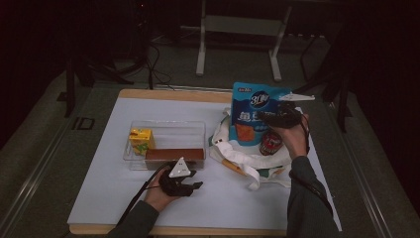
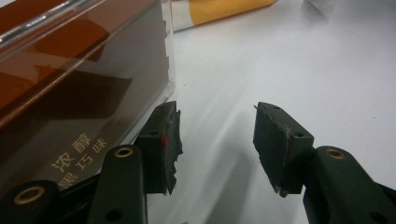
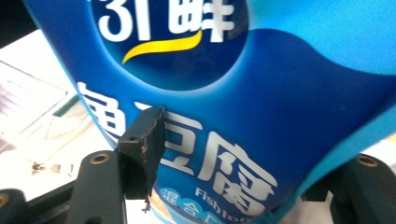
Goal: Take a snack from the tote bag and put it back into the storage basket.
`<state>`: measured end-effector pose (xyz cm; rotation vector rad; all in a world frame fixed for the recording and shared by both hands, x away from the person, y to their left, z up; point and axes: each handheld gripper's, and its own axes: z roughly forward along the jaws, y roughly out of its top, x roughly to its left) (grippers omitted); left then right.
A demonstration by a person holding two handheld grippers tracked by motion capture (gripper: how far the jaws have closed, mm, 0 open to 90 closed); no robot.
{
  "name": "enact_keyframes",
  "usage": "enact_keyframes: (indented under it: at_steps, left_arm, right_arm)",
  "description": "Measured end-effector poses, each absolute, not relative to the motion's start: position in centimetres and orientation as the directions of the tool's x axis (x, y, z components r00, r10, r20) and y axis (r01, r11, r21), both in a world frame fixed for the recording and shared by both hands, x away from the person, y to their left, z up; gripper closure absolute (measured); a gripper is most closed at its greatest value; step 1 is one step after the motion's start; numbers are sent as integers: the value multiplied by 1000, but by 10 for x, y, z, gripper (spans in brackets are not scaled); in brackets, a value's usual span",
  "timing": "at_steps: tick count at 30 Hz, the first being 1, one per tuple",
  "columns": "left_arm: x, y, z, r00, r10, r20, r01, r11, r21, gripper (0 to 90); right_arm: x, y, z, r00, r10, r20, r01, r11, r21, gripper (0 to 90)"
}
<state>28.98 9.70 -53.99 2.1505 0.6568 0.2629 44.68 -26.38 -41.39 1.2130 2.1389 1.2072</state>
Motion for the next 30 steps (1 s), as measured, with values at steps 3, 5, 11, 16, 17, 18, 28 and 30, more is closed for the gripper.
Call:
enact_keyframes:
  at_steps: [3, 5, 11, 16, 17, 18, 28, 30]
  left_arm:
    - [290, 97, -540, 840, 541, -39, 361, -503, 785, 500]
    - [290, 97, -540, 841, 540, -37, 360, -506, 784, 500]
    - [290, 96, -540, 841, 540, -35, 359, -510, 782, 500]
    - [289, 96, -540, 841, 540, -31, 358, -513, 781, 501]
    - [289, 95, -540, 842, 539, -30, 357, -513, 781, 501]
    - [289, 95, -540, 842, 538, -30, 356, -514, 780, 501]
    - [289, 95, -541, 842, 539, -31, 358, -515, 779, 503]
    - [289, 95, -541, 842, 539, -30, 358, -515, 779, 503]
  right_arm:
    - [445, -260, -415, -572, 816, 86, 477, 245, 844, 431]
    - [444, -256, -415, -577, 813, 82, 468, 247, 849, 456]
    - [442, -249, -414, -594, 800, 88, 452, 240, 859, 597]
    - [438, -245, -410, -609, 790, 63, 434, 266, 860, 711]
    - [437, -244, -409, -612, 789, 59, 431, 271, 861, 742]
    - [437, -244, -409, -614, 787, 53, 426, 274, 862, 772]
    - [433, -237, -398, -630, 776, 16, 402, 309, 862, 878]
    - [432, -235, -395, -635, 772, 3, 395, 321, 861, 881]
